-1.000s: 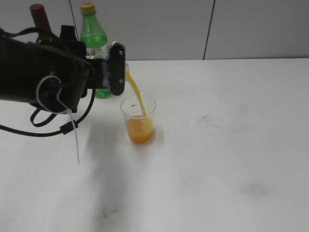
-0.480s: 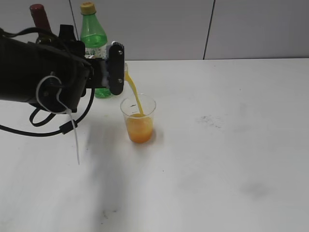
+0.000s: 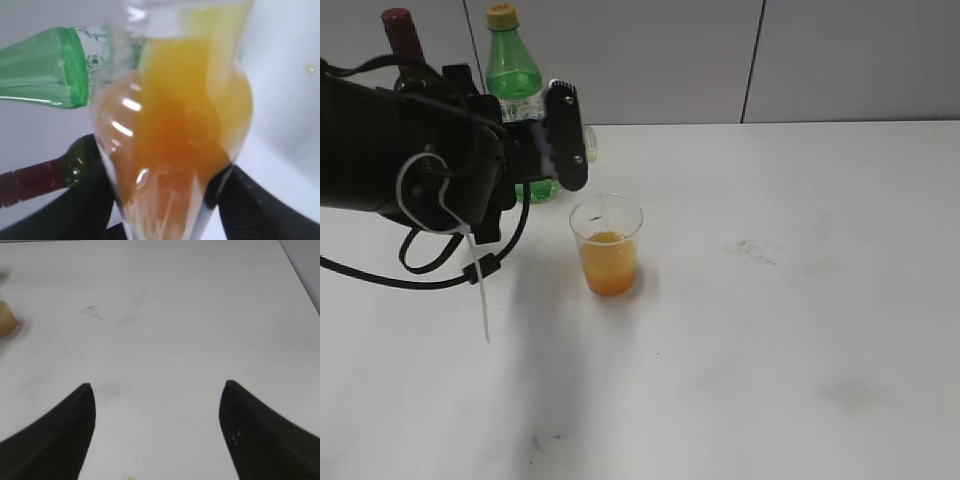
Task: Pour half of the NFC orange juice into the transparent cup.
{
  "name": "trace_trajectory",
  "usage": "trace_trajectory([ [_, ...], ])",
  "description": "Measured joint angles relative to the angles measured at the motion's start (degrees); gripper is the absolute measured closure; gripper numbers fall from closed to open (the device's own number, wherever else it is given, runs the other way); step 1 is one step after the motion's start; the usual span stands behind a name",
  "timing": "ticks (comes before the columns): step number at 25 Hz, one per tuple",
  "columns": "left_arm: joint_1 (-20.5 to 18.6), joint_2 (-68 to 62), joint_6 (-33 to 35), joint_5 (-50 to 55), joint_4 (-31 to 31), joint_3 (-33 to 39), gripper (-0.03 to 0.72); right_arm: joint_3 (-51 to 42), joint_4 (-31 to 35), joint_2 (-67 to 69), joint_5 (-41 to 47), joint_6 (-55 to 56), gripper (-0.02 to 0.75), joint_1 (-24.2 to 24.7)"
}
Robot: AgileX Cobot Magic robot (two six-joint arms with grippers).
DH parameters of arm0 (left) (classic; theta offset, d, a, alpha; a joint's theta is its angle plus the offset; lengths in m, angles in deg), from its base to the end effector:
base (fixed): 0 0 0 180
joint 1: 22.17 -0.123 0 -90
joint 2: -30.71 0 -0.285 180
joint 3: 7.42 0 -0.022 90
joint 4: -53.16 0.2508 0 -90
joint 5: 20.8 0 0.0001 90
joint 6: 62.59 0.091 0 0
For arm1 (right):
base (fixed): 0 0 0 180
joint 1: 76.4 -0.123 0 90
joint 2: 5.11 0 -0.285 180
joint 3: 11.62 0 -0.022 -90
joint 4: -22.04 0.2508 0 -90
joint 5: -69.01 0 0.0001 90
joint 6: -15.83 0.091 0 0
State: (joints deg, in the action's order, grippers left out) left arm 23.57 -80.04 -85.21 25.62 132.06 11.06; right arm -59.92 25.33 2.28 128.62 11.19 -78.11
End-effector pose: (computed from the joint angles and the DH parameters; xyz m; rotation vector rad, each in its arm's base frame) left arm 0.2904 -0.2052 0.1985 1.5094 1.7903 1.0069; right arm -0.0058 0.0043 0.2803 -0.1137 2.0080 0.0357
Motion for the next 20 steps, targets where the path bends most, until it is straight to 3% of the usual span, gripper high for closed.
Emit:
trace_trajectory([
  [6,0.00,0.00,-4.88,-0.92,-2.03,0.00,0.216,0.00,0.00,0.00,0.00,0.00,0.148,0.00],
  [12,-0.53,1.91,-14.65,-11.20,-6.00,0.00,0.216,0.00,0.00,0.00,0.00,0.00,0.148,0.00],
  [20,-7.59,9.78,-22.46,-22.58,-13.74,0.00,0.216,0.00,0.00,0.00,0.00,0.00,0.148,0.00],
])
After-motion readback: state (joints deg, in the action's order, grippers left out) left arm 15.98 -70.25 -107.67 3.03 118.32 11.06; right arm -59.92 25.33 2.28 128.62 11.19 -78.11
